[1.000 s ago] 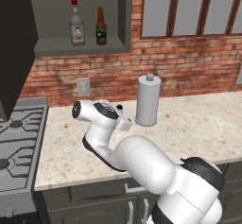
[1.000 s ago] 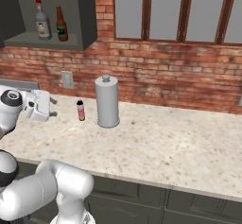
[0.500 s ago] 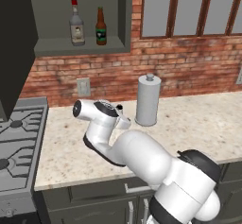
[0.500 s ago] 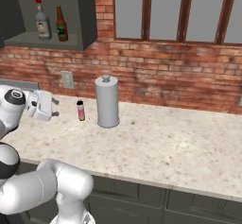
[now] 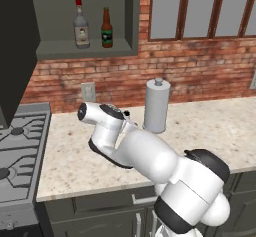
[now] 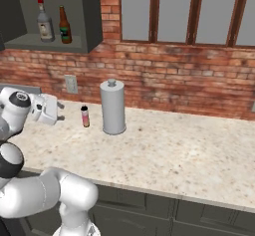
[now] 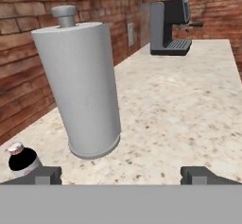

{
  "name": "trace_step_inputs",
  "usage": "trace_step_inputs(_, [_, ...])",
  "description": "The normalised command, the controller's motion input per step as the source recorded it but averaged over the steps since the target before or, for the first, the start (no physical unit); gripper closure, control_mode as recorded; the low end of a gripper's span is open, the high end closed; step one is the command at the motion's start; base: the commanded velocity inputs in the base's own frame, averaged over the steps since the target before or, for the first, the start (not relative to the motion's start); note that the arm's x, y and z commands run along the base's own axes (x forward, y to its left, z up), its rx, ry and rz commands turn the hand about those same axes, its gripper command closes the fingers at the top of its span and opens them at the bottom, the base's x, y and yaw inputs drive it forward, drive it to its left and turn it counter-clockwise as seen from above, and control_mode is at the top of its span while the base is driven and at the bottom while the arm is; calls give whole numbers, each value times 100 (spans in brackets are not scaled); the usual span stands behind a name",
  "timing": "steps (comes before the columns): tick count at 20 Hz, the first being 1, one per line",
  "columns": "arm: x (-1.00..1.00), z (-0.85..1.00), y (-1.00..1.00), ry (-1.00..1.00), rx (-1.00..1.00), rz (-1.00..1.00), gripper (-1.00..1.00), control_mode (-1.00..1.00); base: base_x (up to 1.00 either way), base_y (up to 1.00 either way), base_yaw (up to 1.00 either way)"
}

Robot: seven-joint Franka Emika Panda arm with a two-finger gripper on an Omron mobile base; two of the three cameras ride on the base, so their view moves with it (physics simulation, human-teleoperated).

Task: Sort all alcoholic drinks to one cabinet, and non-alcoholic drinks to the other.

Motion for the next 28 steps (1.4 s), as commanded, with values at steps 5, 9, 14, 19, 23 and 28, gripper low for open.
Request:
trace_step_inputs(5, [15,-14,0,2,-3,0,-100,-100,0,0,0])
trace_step_inputs(9, [14,-19,0,3,-5,0,-100,-100,0,0,0])
trace_step_inputs(14, [9,-18,2,4,-5,0,-100,-100,0,0,0])
trace_step_inputs(19, [6,-4,7,5,-4,0,-100,-100,0,0,0])
trace_step_inputs(23, [5,0,2,4,-5,-2,-100,-100,0,0,0])
trace_step_inputs(28, [6,0,0,5,-5,-4,-100,-100,0,0,0])
